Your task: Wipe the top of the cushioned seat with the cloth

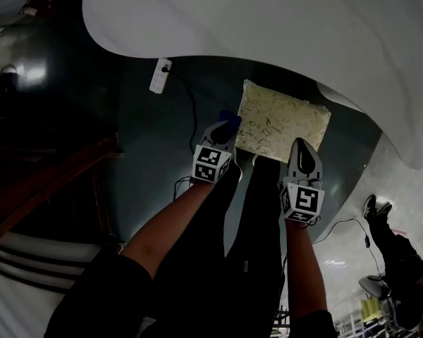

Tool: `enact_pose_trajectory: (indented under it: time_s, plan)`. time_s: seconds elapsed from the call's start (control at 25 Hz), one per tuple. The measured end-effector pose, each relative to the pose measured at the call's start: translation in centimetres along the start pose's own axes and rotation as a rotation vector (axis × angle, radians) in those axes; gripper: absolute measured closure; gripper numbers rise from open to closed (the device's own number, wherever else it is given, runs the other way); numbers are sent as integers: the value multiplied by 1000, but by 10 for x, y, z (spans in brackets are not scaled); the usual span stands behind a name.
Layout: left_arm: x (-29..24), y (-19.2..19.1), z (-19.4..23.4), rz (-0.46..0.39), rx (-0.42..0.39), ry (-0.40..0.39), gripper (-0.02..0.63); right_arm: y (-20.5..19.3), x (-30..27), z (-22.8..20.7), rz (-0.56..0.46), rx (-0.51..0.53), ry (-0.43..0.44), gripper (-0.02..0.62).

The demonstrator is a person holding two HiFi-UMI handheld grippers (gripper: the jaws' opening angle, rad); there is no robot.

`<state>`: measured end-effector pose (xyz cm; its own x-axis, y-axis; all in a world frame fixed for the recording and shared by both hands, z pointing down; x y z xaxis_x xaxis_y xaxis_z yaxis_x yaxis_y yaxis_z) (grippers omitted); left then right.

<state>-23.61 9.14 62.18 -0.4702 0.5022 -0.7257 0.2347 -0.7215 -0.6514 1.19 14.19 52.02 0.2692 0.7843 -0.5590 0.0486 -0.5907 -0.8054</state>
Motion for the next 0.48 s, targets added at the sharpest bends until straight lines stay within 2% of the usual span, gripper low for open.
enact_pose_trajectory:
  time_s: [0.36, 0.48]
  plan:
    - [-49, -54, -8, 114, -32, -62, 523, -33, -3, 3, 32, 25, 2, 557]
    - [-54, -68, -9, 146, -32, -49, 523, -36, 0, -4, 30, 24, -9, 557]
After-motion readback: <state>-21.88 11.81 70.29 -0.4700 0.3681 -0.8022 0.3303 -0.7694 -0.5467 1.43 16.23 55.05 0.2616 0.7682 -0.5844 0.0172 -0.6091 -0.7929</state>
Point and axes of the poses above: the fingertips, and each gripper's own axes: x backward along the fingers, z to its left, y out of its top, the point moved 10 cm from there along x, backward along the fingers, and after that the axes turned 6 degrees about y, right-handed, at the moved point
